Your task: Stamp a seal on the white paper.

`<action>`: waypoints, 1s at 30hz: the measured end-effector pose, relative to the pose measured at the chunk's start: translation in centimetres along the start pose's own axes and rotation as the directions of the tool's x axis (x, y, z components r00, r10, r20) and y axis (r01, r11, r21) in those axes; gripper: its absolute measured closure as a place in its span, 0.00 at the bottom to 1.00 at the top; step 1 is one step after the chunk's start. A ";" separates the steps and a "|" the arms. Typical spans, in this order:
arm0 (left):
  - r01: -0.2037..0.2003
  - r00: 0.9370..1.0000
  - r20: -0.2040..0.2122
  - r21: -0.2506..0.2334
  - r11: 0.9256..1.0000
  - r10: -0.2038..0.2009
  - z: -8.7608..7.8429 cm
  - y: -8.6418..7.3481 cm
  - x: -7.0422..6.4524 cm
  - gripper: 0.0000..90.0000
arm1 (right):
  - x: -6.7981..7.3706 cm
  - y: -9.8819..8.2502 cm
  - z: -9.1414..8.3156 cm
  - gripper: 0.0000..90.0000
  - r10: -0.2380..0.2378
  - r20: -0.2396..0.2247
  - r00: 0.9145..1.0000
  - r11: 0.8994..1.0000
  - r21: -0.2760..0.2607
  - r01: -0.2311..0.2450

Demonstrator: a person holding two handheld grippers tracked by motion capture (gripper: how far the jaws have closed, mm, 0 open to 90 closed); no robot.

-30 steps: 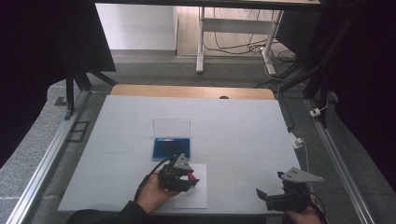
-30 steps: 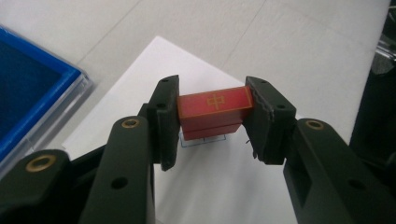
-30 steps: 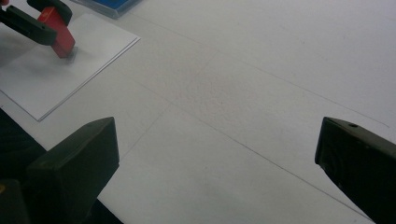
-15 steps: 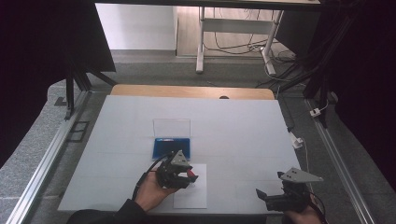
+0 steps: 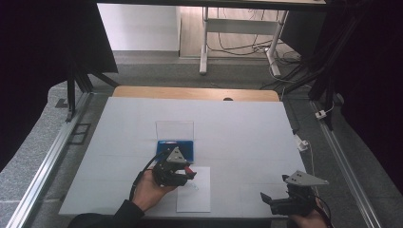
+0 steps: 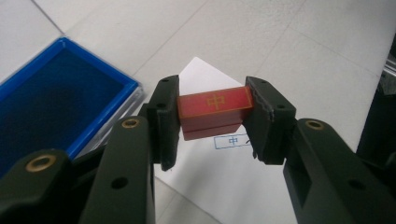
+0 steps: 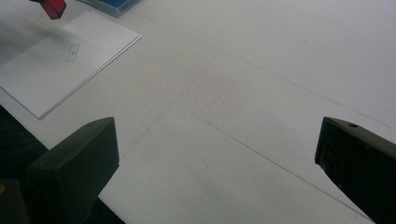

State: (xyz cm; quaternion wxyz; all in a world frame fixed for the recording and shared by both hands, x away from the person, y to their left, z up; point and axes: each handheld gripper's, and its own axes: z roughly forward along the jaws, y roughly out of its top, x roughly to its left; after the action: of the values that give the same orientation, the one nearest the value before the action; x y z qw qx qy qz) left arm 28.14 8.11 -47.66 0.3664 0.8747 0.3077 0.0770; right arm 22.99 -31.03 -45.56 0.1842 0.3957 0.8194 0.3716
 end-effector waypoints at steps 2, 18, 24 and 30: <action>0.008 1.000 -0.005 -0.006 1.000 -0.008 -0.2 0.0 0.2 0.64 | 0.0 0.0 0.0 0.00 0.000 0.000 1.000 1.000 0.000 0.000; 0.043 0.998 -0.044 -0.034 0.998 -0.045 -2.0 -0.2 2.0 0.64 | 0.0 0.0 0.0 0.00 -0.001 0.000 1.000 1.000 0.002 0.001; 0.052 0.997 -0.062 -0.038 0.998 -0.055 -2.4 -0.3 2.6 0.64 | 0.0 0.0 0.0 0.00 -0.002 0.000 1.000 1.000 0.001 0.002; 0.071 0.994 -0.083 -0.052 0.996 -0.075 -3.1 -0.3 3.3 0.64 | 0.0 0.0 0.0 0.00 -0.004 0.001 1.000 1.000 0.003 0.004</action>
State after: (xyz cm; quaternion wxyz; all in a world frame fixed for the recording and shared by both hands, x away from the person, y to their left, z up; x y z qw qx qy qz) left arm 29.54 12.07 -45.97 0.3770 0.8496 0.3527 0.1080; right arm 22.97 -31.00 -45.59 0.1846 0.3942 0.8208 0.3699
